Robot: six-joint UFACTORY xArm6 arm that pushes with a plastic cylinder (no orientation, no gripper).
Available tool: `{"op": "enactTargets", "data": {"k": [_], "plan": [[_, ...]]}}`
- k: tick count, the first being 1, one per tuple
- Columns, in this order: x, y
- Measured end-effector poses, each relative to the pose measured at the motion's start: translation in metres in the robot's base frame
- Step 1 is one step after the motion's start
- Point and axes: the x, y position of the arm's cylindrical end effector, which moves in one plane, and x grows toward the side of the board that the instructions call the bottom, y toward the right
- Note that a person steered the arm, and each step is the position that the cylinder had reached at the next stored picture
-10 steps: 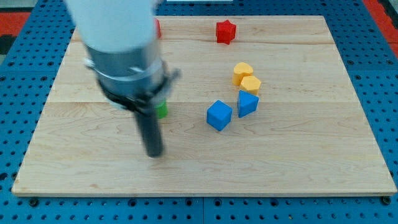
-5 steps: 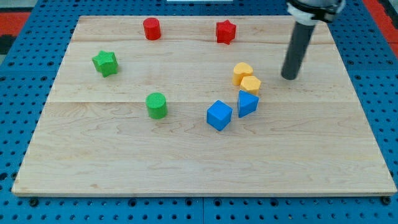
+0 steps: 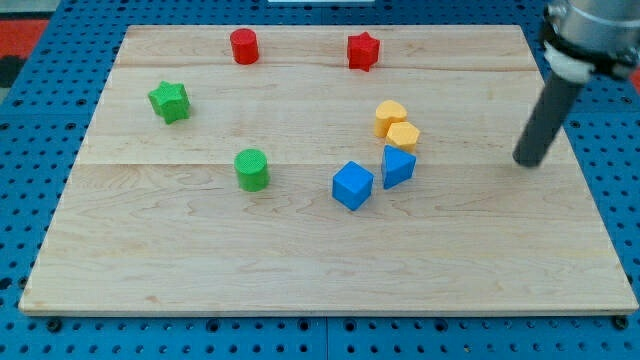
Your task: Push the blue cube into the green circle
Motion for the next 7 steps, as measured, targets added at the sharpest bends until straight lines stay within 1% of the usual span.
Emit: {"op": "enactTargets", "data": {"k": [1, 2, 3, 4, 5, 6, 7], "plan": [[0.031, -0.07], [0.015, -0.111], [0.006, -0.188], [0.005, -0.228], [0.005, -0.232], [0.022, -0.217], [0.035, -0.182]]}}
